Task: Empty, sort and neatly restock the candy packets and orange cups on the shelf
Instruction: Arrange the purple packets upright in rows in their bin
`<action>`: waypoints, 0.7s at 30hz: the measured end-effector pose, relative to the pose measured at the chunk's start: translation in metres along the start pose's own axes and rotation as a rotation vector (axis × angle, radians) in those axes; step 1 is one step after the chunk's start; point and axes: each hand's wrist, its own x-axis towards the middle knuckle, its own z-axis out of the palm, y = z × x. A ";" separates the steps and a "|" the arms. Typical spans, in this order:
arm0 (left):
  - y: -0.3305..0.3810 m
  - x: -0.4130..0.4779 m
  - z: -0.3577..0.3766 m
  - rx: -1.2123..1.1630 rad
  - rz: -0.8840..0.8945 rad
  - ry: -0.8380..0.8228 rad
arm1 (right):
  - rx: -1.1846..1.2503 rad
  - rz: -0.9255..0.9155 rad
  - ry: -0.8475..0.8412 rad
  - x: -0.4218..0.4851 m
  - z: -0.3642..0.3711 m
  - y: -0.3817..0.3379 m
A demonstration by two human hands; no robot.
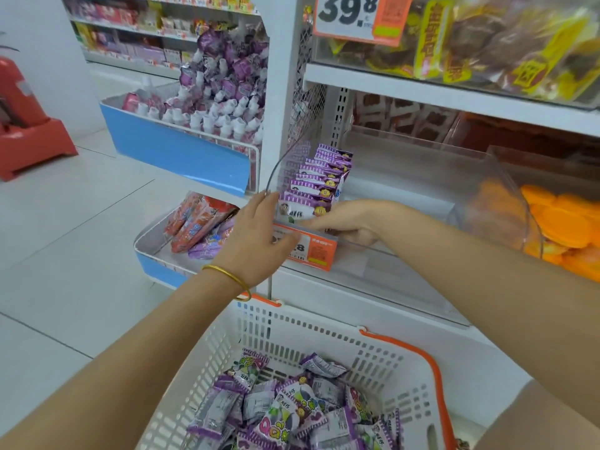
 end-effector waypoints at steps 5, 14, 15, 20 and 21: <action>-0.003 -0.010 0.004 0.031 0.009 0.092 | -0.232 -0.166 0.239 -0.050 -0.007 0.001; -0.015 -0.073 0.051 -0.128 -0.291 -0.038 | -0.038 -0.279 0.228 -0.097 0.067 0.127; -0.020 -0.081 0.060 -0.078 -0.308 -0.118 | -0.139 -0.171 0.203 -0.072 0.075 0.155; -0.049 -0.105 0.093 0.084 -0.420 -0.355 | -0.646 -0.106 0.138 0.032 0.108 0.266; -0.059 -0.109 0.099 0.131 -0.429 -0.408 | -0.768 -0.136 0.121 0.045 0.114 0.281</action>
